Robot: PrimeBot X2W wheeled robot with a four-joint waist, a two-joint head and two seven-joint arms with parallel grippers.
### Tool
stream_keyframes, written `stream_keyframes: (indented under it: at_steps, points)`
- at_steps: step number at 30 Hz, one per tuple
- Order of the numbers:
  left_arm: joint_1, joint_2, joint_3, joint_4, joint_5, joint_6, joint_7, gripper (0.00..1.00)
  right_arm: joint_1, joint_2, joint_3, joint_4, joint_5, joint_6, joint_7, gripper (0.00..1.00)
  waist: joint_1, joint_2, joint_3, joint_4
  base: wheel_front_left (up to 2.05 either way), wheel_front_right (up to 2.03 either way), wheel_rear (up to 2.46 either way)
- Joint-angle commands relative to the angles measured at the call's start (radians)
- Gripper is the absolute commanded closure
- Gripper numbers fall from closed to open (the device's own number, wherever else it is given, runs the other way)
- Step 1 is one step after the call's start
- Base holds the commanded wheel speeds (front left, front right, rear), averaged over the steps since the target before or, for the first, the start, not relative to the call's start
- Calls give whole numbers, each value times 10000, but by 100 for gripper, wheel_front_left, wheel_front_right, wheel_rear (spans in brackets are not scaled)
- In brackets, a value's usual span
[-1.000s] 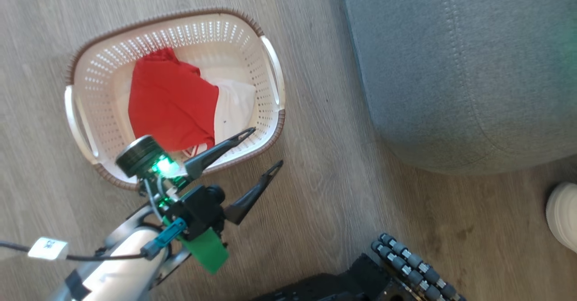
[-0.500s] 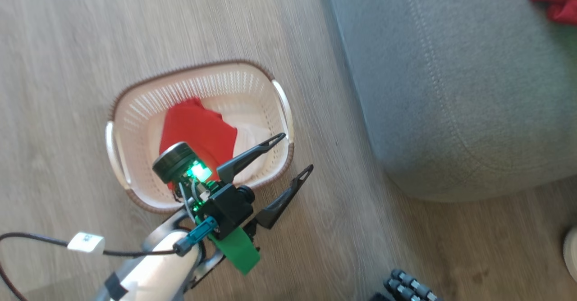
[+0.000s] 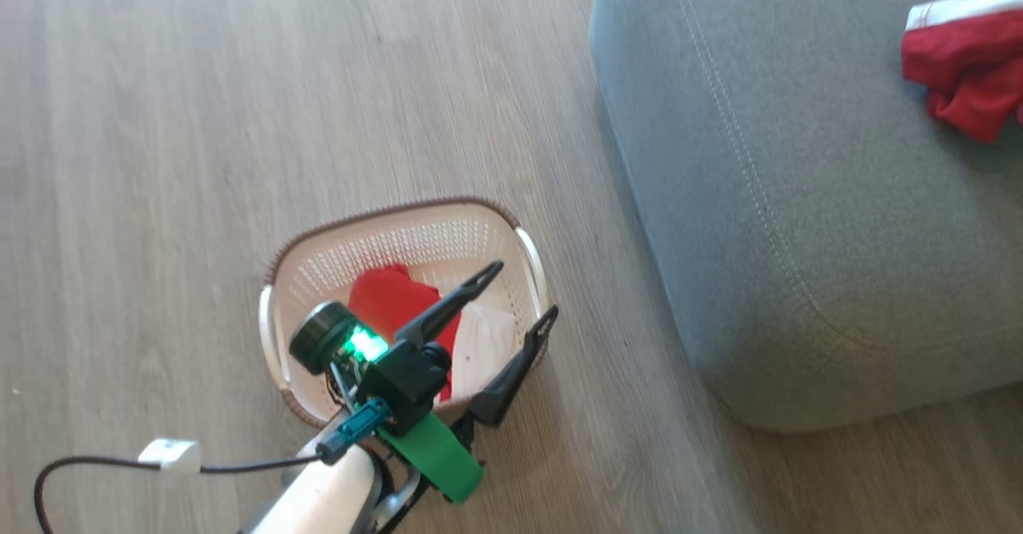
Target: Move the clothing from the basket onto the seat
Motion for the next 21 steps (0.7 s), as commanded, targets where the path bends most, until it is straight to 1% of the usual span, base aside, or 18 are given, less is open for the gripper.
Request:
stream_keyframes:
  at_steps: [1, 7, 10, 12, 14, 16, 21]
  points:
    - [-69, -62, 397, -265, -17, -10, -51, 0, 179, -401, 204, -493, 181, -2, -125, 0, 0, -1, -424, 206, 0, 0, 0]
    - [349, -371, 851, -154, 58, -10, -51, 0, 1158, -798, 914, -2108, 1135, -2, -403, 0, 0, -1, -1071, 466, 0, 0, 0]
    - [508, -518, 1081, -144, 38, -10, -51, 0, 1604, -697, 885, -3025, 1963, -2, -691, 0, 0, -1, -1324, 641, 0, 0, 0]
    - [604, -606, 1239, -141, -13, -10, -51, 0, 1971, -699, 989, -3633, 2177, -2, -843, 0, 0, -1, -1479, 758, 0, 0, 0]
    - [699, -667, 1389, -124, -36, -10, -51, 0, 2362, -596, 1062, -4160, 2310, -2, -960, 0, 0, -1, -1646, 881, 0, 0, 0]
    - [814, -732, 1633, -90, -23, -10, -51, 0, 2758, -331, 1141, -4640, 2588, -2, -1026, 0, 0, -1, -1802, 1012, 0, 0, 0]
    - [1118, -981, 2558, -54, 43, 26, -51, 0, 3704, 122, 1726, -5765, 2502, -2, -1132, 0, 0, -1, -2122, 1380, 0, 0, 0]
